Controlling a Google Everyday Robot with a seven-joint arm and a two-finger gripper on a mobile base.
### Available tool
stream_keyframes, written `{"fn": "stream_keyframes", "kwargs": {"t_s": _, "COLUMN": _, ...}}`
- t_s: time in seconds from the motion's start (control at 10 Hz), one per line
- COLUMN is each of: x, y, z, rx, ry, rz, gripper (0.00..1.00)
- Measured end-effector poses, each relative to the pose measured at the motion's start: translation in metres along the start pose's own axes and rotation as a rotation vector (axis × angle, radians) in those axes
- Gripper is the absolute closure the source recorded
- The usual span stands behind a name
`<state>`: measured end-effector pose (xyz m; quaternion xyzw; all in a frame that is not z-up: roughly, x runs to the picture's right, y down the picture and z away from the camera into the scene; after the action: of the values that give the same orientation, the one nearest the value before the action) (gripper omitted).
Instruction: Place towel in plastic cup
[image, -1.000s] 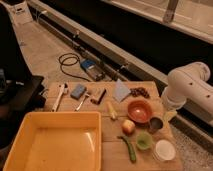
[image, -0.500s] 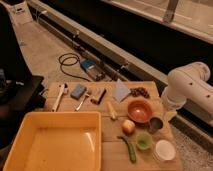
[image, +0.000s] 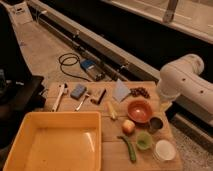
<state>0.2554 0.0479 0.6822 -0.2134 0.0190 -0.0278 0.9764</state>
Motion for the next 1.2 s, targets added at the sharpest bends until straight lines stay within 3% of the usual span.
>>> {"fn": "stream_keyframes", "kwargs": {"t_s": 0.1, "x": -0.015, "y": -0.01, "z": -0.003, "rx": 0.018, "ry": -0.041, "rz": -0.016, "gripper": 0.35}}
{"fn": "stream_keyframes", "kwargs": {"t_s": 0.6, "x": -0.014, "y": -0.01, "z": -0.002, "rx": 0.017, "ry": -0.04, "rz": -0.015, "gripper": 0.35}}
{"fn": "stream_keyframes", "kwargs": {"t_s": 0.7, "x": -0.015, "y": -0.01, "z": -0.001, "rx": 0.017, "ry": -0.036, "rz": -0.017, "gripper": 0.35}}
{"fn": "stream_keyframes", "kwargs": {"t_s": 0.9, "x": -0.022, "y": -0.022, "z": 0.007, "rx": 0.028, "ry": 0.037, "rz": -0.049, "gripper": 0.35}}
{"fn": "stream_keyframes", "kwargs": {"t_s": 1.2, "x": -0.049, "y": -0.06, "z": 0.035, "rx": 0.028, "ry": 0.029, "rz": -0.099, "gripper": 0.35}}
